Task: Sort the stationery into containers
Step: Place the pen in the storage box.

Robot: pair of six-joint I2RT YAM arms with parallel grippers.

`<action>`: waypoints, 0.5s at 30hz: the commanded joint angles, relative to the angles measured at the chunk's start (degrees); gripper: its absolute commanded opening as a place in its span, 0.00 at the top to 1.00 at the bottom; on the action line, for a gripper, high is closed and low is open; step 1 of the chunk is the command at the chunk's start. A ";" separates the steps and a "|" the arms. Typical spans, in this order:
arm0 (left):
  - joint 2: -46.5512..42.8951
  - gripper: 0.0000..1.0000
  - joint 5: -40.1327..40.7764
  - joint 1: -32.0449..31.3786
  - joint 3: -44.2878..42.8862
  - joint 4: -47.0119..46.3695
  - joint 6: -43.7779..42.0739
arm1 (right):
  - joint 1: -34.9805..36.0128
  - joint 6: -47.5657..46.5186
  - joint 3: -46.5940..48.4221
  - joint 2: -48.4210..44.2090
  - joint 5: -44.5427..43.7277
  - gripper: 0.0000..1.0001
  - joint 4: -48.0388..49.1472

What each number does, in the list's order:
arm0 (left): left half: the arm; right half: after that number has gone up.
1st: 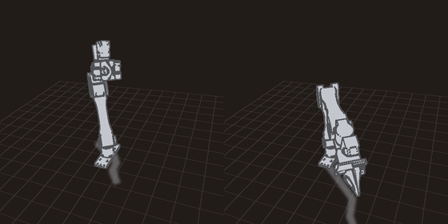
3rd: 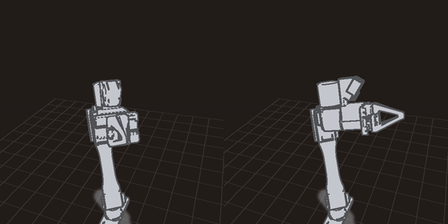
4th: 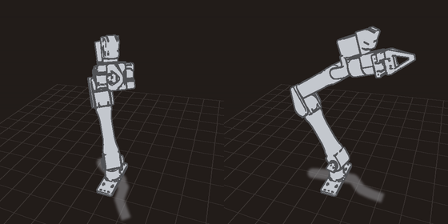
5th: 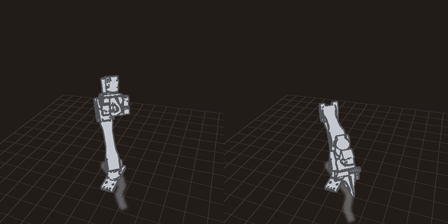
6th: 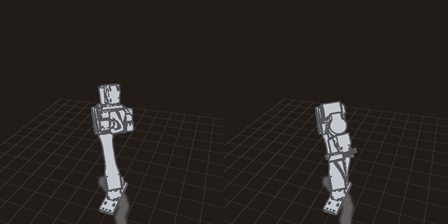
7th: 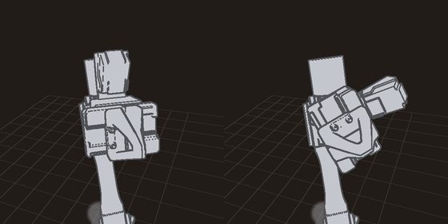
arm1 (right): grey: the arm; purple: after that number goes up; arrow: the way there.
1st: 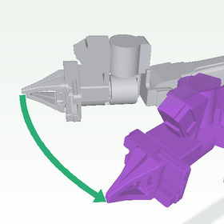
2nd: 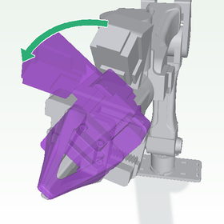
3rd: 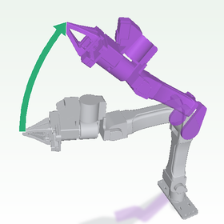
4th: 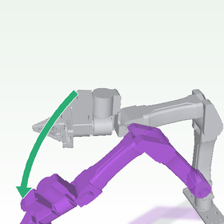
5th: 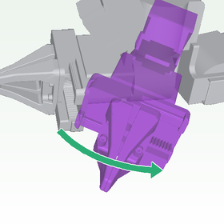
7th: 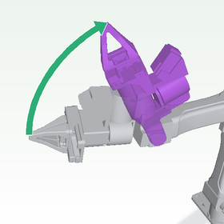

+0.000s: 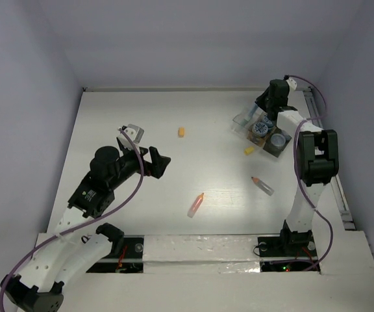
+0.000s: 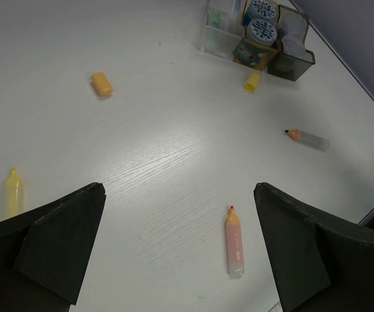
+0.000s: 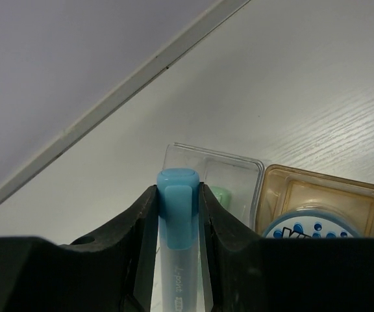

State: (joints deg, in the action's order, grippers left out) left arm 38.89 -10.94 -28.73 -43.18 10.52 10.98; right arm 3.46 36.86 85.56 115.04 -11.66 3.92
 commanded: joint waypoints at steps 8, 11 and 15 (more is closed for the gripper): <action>-0.22 0.01 -3.47 2.45 -0.59 -3.05 -0.79 | 0.31 -1.35 1.98 -0.17 4.27 0.33 1.09; -0.31 0.01 -3.48 2.45 -0.59 -3.05 -0.79 | 0.31 -3.10 2.07 -3.06 6.30 0.23 -0.75; -0.75 0.01 -3.12 2.98 -0.50 -2.88 -0.61 | 1.01 -5.92 -4.66 -11.14 8.67 0.26 -0.59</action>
State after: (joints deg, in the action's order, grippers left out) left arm 39.03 -13.47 -26.15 -43.18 10.07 10.74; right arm 3.53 34.09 84.09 112.92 -5.80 2.44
